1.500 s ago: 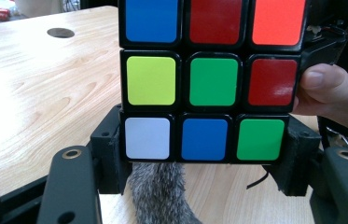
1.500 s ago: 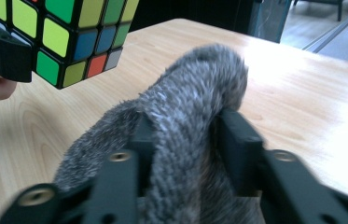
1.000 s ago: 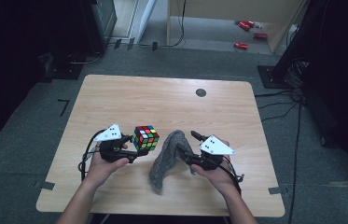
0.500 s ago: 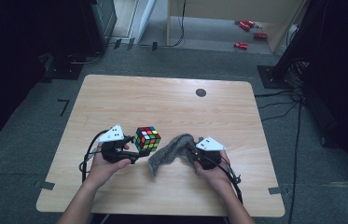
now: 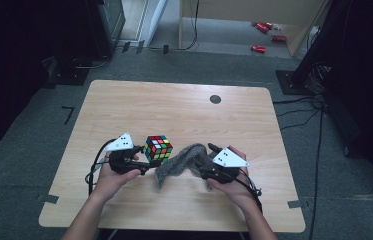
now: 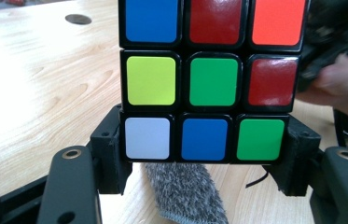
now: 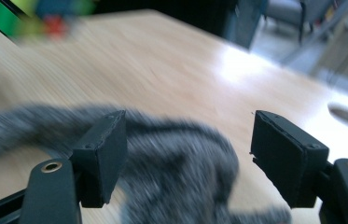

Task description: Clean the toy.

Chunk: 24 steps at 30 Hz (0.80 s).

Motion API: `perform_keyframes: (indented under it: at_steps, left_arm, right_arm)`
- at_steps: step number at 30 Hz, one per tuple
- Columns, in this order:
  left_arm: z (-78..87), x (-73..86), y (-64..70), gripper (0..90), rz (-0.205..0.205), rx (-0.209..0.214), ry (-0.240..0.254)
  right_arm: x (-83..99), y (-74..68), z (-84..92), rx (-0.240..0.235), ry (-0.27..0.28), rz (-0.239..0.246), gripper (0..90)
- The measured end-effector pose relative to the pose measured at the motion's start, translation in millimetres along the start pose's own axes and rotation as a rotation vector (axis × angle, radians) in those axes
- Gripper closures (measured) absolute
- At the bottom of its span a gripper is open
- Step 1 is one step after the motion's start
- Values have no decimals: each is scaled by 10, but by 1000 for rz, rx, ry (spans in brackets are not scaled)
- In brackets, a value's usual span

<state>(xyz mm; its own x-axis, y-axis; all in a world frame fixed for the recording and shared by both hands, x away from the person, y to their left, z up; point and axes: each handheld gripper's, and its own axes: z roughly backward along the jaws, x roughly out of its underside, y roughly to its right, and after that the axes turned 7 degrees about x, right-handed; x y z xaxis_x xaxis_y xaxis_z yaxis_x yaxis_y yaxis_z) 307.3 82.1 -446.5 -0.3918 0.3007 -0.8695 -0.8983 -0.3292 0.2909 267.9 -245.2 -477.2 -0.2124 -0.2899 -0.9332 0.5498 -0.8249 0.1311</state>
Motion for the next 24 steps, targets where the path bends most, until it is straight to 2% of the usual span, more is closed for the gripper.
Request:
perform_keyframes:
  at_steps: [4, 7, 10, 13, 16, 21, 24]
  left_arm:
    - [-56, -28, 44, 354, 7, 23, -11]
    - [-98, -43, 77, 354, 15, 55, -14]
    - [-133, -55, 106, 354, 17, 78, -26]
    - [-156, -70, 120, 354, 38, 117, -35]
    - [-144, -81, 109, 354, 55, 147, -36]
    - [-160, -85, 102, 354, 80, 166, -49]
    - [-192, -80, 107, 354, 86, 179, -70]
  right_arm:
    - [-88, -118, 52, -80, 104, 46, 274]
    - [-99, -251, 36, -111, 143, 118, 273]
    - [-87, -350, 1, -104, 177, 172, 278]
    - [-74, -428, -19, -109, 211, 221, 280]
    - [-60, -458, -29, -92, 248, 279, 284]
    - [-42, -519, -43, -88, 313, 373, 284]
    - [-43, -555, -53, -91, 329, 399, 284]
